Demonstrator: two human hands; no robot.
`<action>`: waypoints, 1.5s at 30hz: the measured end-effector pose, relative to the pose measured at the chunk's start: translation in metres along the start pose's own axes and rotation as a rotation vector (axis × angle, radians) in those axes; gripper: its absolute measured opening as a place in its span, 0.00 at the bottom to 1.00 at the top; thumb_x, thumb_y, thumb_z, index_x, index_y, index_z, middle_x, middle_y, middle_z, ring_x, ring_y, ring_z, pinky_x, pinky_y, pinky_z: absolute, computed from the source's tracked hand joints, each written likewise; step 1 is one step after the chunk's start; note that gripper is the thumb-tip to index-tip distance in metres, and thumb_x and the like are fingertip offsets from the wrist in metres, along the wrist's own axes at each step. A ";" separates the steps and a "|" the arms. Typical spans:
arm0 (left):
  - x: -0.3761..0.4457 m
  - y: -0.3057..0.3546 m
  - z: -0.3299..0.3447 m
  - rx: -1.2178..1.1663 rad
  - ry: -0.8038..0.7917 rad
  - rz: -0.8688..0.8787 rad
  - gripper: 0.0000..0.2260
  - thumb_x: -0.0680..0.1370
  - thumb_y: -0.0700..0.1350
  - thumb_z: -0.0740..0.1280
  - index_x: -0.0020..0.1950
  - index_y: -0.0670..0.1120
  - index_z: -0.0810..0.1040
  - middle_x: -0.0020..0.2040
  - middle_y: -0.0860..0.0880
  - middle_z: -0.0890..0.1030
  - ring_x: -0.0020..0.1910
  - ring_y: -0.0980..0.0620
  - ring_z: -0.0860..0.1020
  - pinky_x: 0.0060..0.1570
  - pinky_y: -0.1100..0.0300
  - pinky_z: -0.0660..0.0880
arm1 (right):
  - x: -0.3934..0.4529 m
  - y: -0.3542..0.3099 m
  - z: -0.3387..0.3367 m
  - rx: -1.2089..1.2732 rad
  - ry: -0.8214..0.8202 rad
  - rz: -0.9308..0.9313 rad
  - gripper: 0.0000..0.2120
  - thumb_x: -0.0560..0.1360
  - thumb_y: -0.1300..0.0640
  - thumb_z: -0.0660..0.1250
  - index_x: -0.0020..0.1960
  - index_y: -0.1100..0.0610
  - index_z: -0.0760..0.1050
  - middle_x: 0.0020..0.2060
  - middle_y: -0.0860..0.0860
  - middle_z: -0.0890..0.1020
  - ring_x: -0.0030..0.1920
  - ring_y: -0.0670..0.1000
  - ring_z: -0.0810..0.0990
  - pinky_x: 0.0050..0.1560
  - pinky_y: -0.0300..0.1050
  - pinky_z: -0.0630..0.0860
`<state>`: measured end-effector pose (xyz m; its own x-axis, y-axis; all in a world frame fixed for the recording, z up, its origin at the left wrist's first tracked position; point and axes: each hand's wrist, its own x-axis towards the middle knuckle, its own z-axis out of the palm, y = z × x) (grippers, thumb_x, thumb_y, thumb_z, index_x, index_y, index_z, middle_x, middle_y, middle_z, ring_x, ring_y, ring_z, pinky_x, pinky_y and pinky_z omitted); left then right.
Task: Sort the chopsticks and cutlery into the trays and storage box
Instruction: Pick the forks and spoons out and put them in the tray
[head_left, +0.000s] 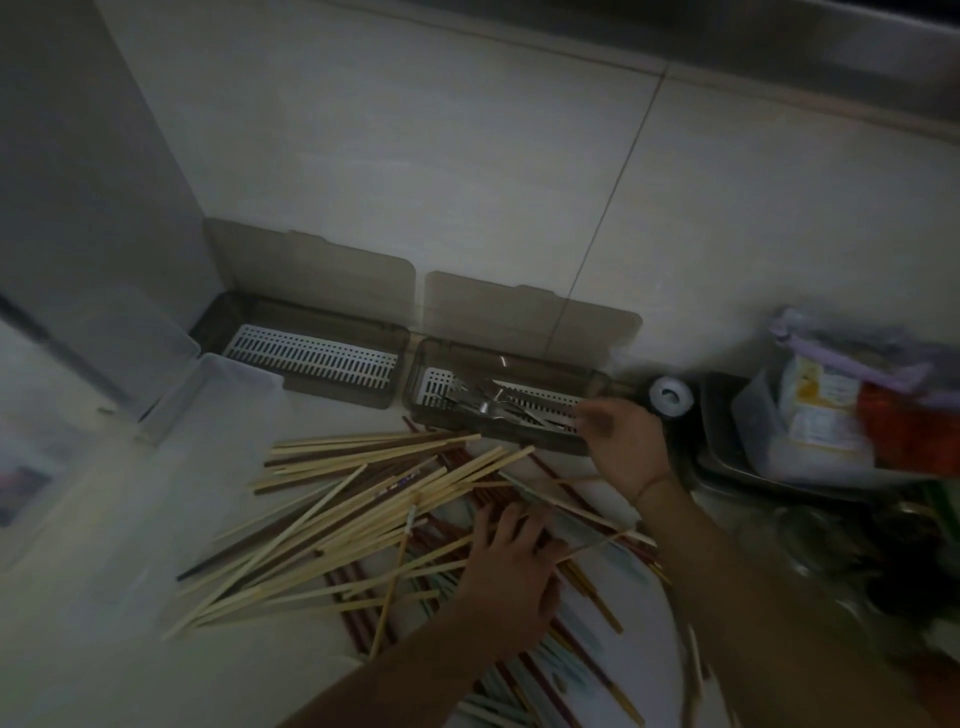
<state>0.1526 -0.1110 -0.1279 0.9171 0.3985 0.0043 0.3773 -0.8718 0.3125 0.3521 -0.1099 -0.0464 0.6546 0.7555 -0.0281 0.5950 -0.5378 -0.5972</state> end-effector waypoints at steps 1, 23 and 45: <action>0.000 0.001 0.000 0.005 0.010 0.004 0.19 0.75 0.58 0.58 0.63 0.55 0.73 0.68 0.47 0.69 0.66 0.39 0.68 0.62 0.30 0.68 | -0.013 0.003 -0.009 0.065 0.075 -0.004 0.07 0.74 0.61 0.69 0.51 0.57 0.82 0.49 0.52 0.83 0.48 0.48 0.79 0.51 0.24 0.67; 0.009 0.076 -0.001 0.066 -0.293 0.336 0.20 0.79 0.52 0.60 0.70 0.47 0.71 0.75 0.47 0.62 0.74 0.42 0.55 0.70 0.32 0.47 | -0.208 0.093 -0.018 -0.539 -0.025 0.488 0.16 0.79 0.41 0.52 0.61 0.39 0.73 0.48 0.47 0.83 0.48 0.48 0.82 0.40 0.39 0.73; 0.010 0.092 -0.017 0.101 -0.418 0.254 0.32 0.78 0.47 0.65 0.79 0.47 0.55 0.78 0.46 0.57 0.77 0.43 0.53 0.72 0.36 0.40 | -0.244 0.089 0.008 -0.267 -0.094 0.328 0.20 0.71 0.33 0.53 0.56 0.44 0.69 0.46 0.48 0.82 0.46 0.48 0.83 0.36 0.42 0.71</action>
<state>0.1940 -0.1822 -0.0827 0.9469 0.0393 -0.3191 0.1266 -0.9579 0.2578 0.2418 -0.3390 -0.0988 0.7915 0.5522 -0.2621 0.4702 -0.8240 -0.3160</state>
